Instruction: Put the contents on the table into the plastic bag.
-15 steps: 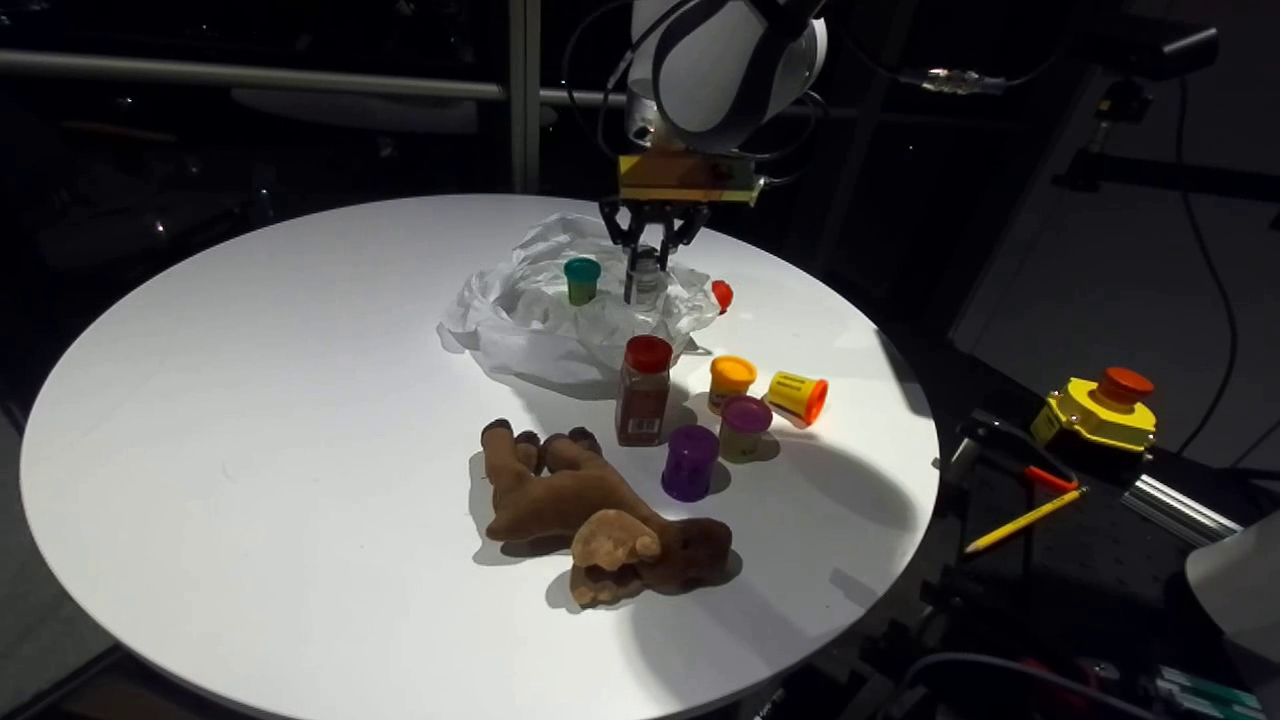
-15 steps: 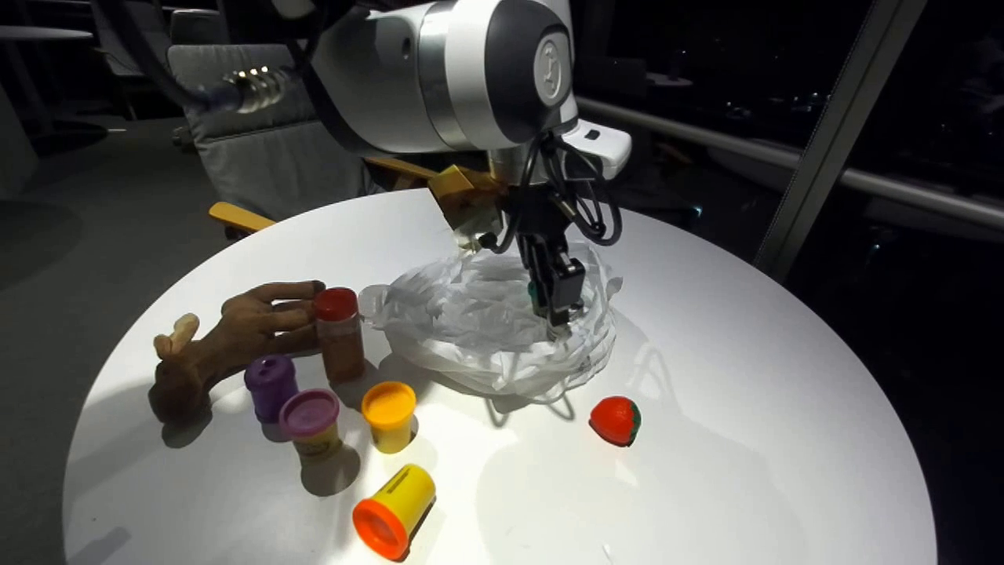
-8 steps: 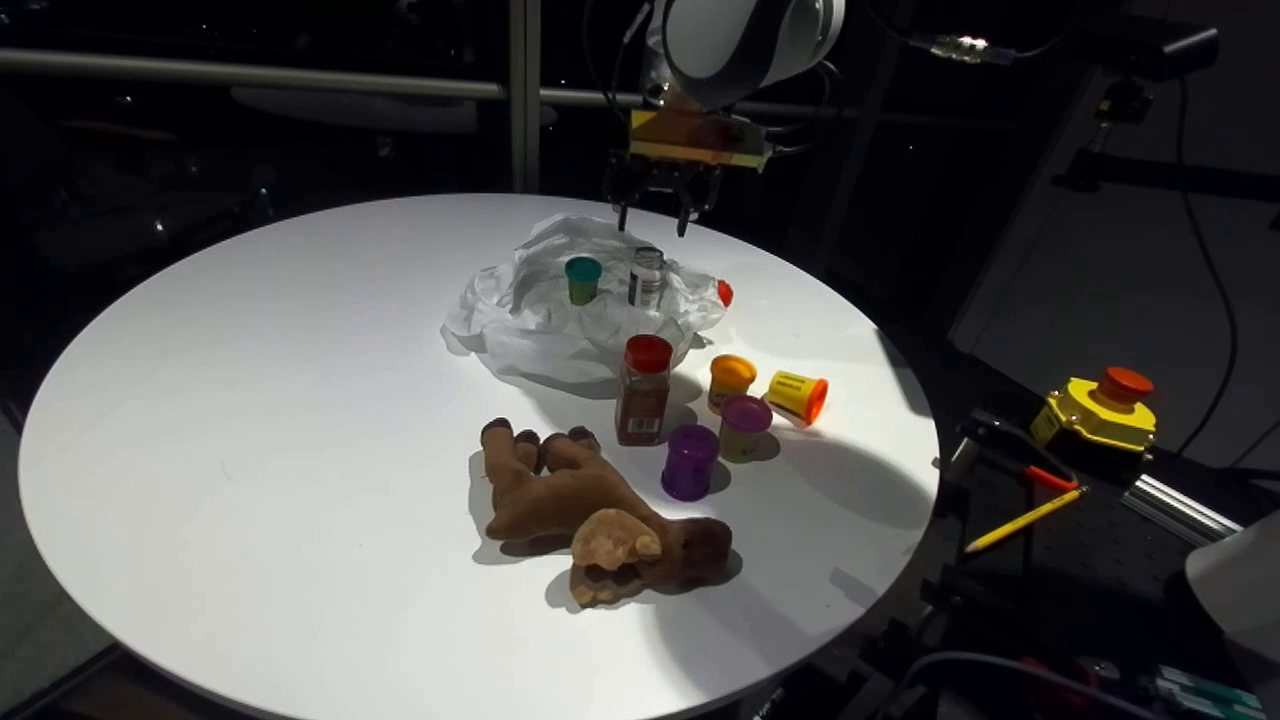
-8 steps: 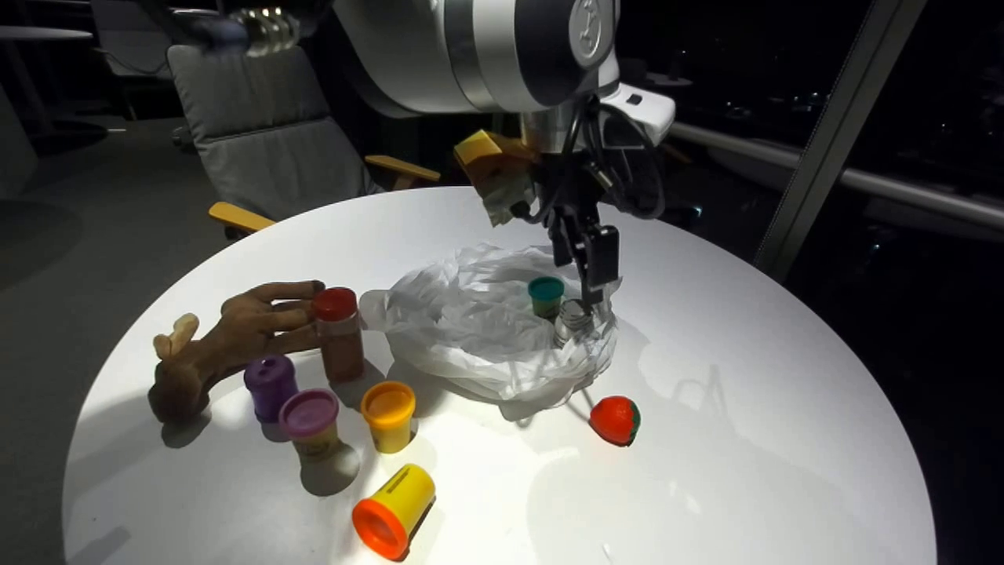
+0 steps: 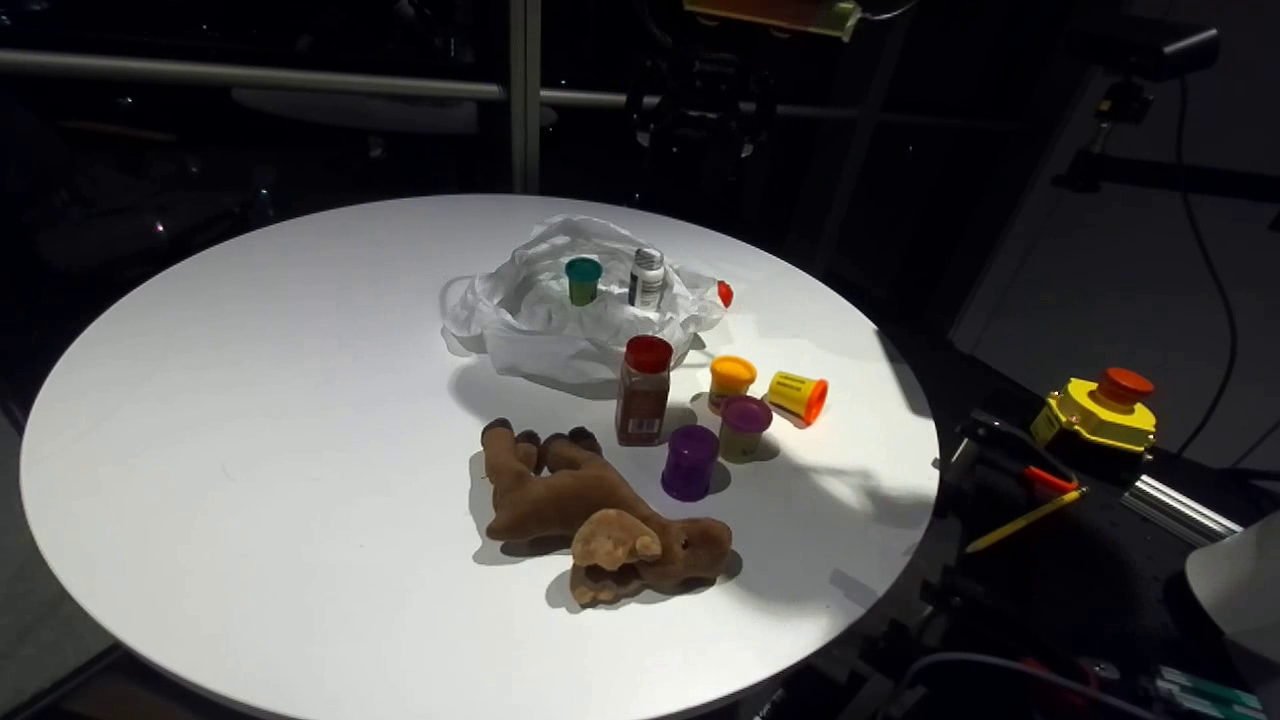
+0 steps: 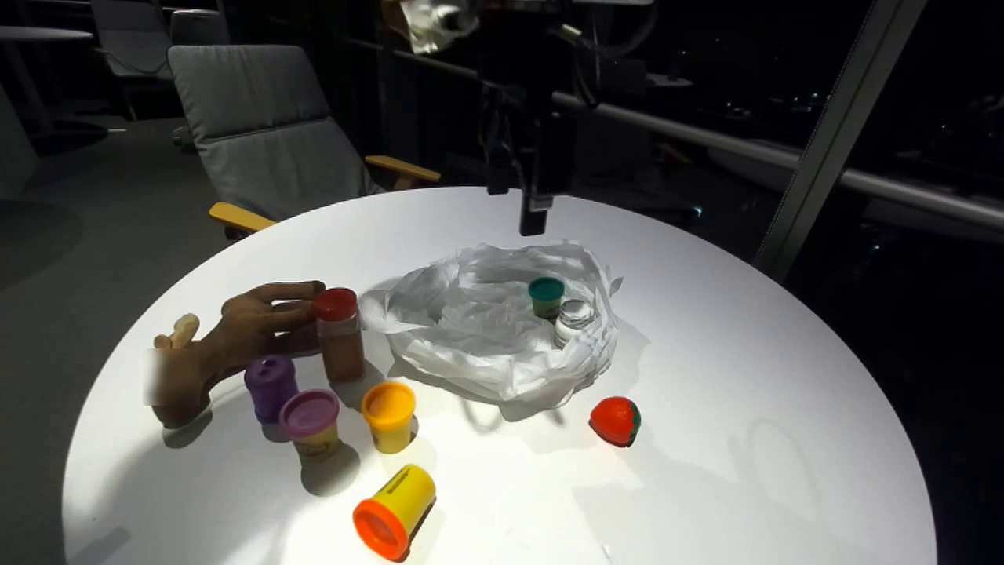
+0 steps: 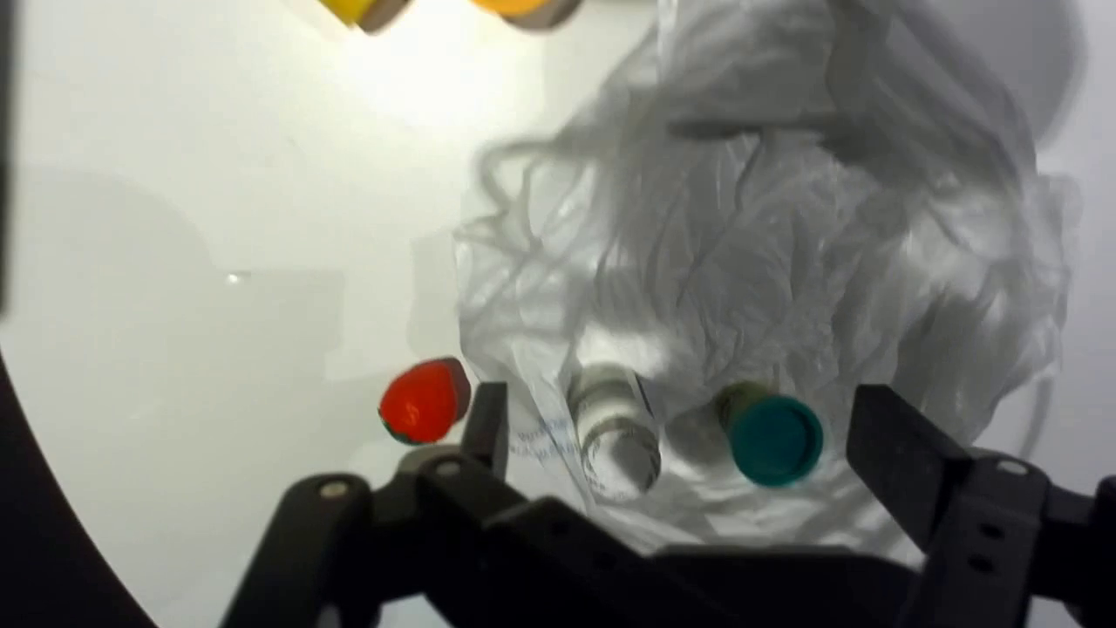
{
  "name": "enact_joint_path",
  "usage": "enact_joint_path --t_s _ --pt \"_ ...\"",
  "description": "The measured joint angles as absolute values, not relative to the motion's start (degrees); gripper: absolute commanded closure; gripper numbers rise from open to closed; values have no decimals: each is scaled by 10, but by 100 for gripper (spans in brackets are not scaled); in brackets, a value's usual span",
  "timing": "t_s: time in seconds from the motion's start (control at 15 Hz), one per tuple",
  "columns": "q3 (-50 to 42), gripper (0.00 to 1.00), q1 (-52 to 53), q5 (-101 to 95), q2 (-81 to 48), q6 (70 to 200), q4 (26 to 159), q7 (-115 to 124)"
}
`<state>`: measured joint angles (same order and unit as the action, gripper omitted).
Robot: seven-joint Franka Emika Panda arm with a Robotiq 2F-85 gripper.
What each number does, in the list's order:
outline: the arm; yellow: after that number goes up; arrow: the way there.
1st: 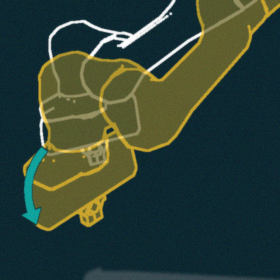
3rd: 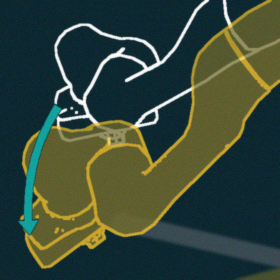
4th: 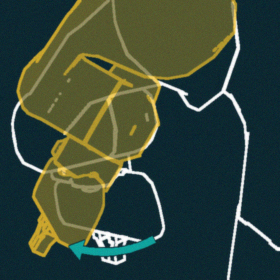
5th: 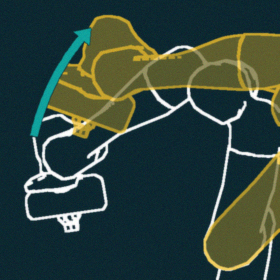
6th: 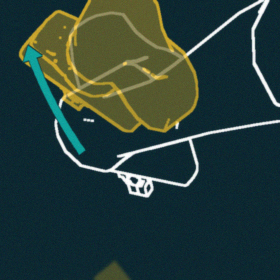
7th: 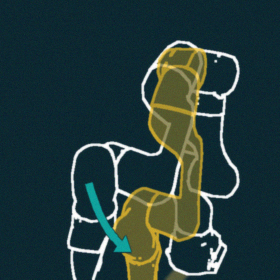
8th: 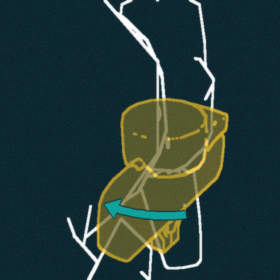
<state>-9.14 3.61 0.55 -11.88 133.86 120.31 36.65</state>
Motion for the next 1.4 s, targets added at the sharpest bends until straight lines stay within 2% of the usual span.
enact_joint_path --t_s 0.2,0.73,1.4 --pt "-70 0 33 29 -54 1263 1264 325" --pt "-63 0 31 33 -35 1261 1293 311" --pt "-42 0 44 -79 -77 1445 1402 422"
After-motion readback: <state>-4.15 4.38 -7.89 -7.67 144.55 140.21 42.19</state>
